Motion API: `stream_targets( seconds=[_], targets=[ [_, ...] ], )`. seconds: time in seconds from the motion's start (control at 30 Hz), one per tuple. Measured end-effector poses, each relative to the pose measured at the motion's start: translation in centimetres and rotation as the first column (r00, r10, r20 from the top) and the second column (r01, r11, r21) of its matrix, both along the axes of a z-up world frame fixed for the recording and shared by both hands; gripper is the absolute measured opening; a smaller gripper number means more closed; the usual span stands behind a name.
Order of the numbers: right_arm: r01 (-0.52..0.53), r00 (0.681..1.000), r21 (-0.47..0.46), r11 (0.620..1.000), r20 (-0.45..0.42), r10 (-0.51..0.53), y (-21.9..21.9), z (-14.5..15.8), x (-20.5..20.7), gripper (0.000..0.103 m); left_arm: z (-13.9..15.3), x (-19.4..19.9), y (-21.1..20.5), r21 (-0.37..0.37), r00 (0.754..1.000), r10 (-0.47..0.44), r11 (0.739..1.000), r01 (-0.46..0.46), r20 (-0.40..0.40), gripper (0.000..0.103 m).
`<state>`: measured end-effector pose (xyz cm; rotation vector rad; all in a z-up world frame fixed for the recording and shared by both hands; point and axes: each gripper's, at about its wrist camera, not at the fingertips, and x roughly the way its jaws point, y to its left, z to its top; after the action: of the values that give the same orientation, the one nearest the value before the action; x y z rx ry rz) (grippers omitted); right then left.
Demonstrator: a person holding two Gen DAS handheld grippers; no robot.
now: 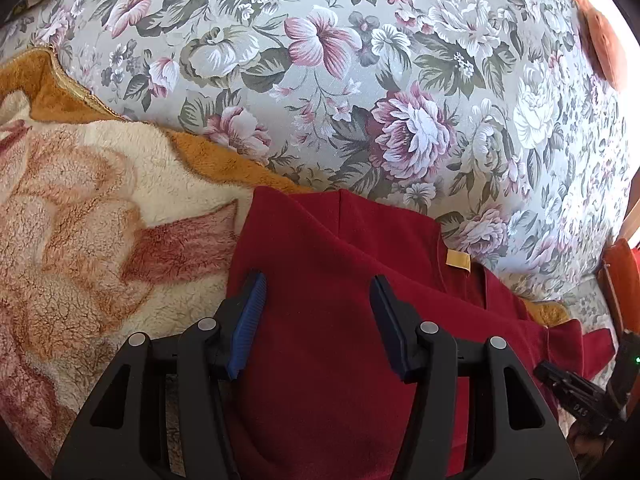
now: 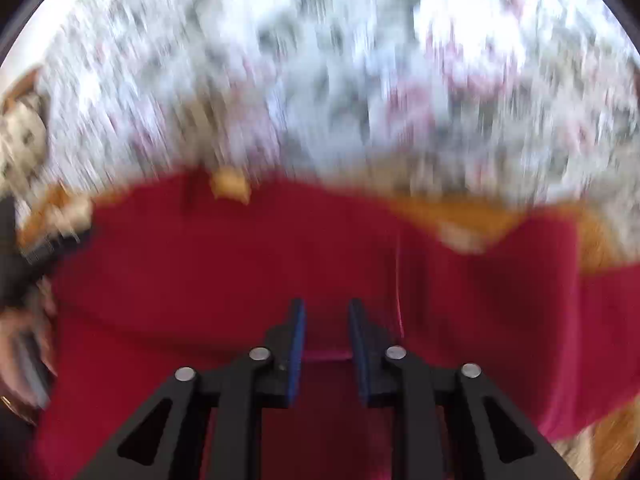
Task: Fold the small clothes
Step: 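Grasp the red sweater's side edge with the right tool and lift it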
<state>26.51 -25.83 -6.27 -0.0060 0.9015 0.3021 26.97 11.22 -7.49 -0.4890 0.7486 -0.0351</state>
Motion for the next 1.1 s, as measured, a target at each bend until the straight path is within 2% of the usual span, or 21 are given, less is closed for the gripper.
stream_targets(
  seconds=[0.03,0.1,0.2,0.27,0.33,0.37,0.4,0.47,0.5,0.53,0.57,0.6,0.67,0.73,0.9,1.1],
  targets=[
    [0.007,1.0,0.023,1.0,0.026,-0.007,-0.2,0.6,-0.4,0.021,0.0,0.0,0.0,-0.004,1.0,0.0,1.0,0.0,0.0,0.053],
    [0.045,0.999,0.03,0.999,0.025,-0.046,-1.3,2.2,-1.0,0.021,0.0,0.0,0.1,-0.004,1.0,0.0,1.0,0.0,0.001,0.053],
    [0.105,0.983,0.007,0.994,0.148,-0.105,-4.9,5.8,-3.7,0.022,0.0,0.0,0.1,-0.009,1.0,0.001,1.0,-0.001,0.002,0.053],
    [0.188,0.96,-0.02,0.982,0.215,-0.179,-9.2,8.0,-5.8,0.025,0.0,-0.1,0.1,-0.009,1.0,0.002,1.0,-0.002,0.002,0.054],
    [0.306,0.919,-0.016,0.952,0.265,-0.291,-14.4,9.6,-7.4,0.035,0.0,-0.1,0.1,-0.008,1.0,0.002,1.0,-0.002,0.002,0.054],
    [0.368,0.891,-0.017,0.93,0.292,-0.347,-17.1,10.3,-8.1,0.041,0.0,0.0,0.1,-0.007,1.0,0.002,1.0,-0.002,0.001,0.054],
    [0.442,0.852,-0.008,0.897,0.316,-0.417,-20.6,10.8,-9.0,0.051,0.0,-0.1,0.1,-0.007,1.0,0.002,1.0,-0.002,0.002,0.054],
    [0.562,0.787,0.048,0.826,0.276,-0.552,-26.3,10.8,-9.3,0.052,0.0,-0.1,0.1,-0.006,1.0,0.002,1.0,-0.002,0.002,0.054],
    [0.6,0.764,0.084,0.796,0.237,-0.601,-28.7,10.7,-9.4,0.052,0.0,-0.1,0.1,-0.005,1.0,0.003,1.0,-0.003,0.002,0.054],
    [0.616,0.754,0.105,0.78,0.207,-0.623,-30.1,10.5,-9.3,0.052,0.0,-0.1,0.1,-0.005,1.0,0.003,1.0,-0.003,0.002,0.054],
    [0.605,0.769,0.136,0.785,0.155,-0.62,-31.4,9.7,-8.8,0.052,0.0,-0.1,0.0,-0.005,1.0,0.003,1.0,-0.003,0.002,0.054],
    [0.577,0.788,0.162,0.801,0.147,-0.597,-32.0,9.6,-8.6,0.052,0.0,-0.1,0.1,-0.005,1.0,0.003,1.0,-0.003,0.002,0.054],
    [0.532,0.814,0.166,0.83,0.171,-0.556,-31.9,9.6,-7.9,0.052,0.0,0.0,0.1,-0.005,1.0,0.003,1.0,-0.003,0.002,0.054],
    [0.508,0.829,0.17,0.844,0.172,-0.533,-31.8,9.5,-7.1,0.052,0.1,0.0,0.1,-0.006,1.0,0.003,1.0,-0.003,0.002,0.054],
    [0.47,0.84,0.225,0.853,0.182,-0.511,-32.1,8.9,-5.2,0.053,0.0,-0.1,0.1,-0.006,1.0,0.003,1.0,-0.003,0.003,0.054],
    [0.425,0.867,0.26,0.867,0.159,-0.473,-32.0,8.8,-6.1,0.052,0.1,-0.1,0.2,-0.007,1.0,0.003,1.0,-0.003,0.003,0.054]
  ],
)
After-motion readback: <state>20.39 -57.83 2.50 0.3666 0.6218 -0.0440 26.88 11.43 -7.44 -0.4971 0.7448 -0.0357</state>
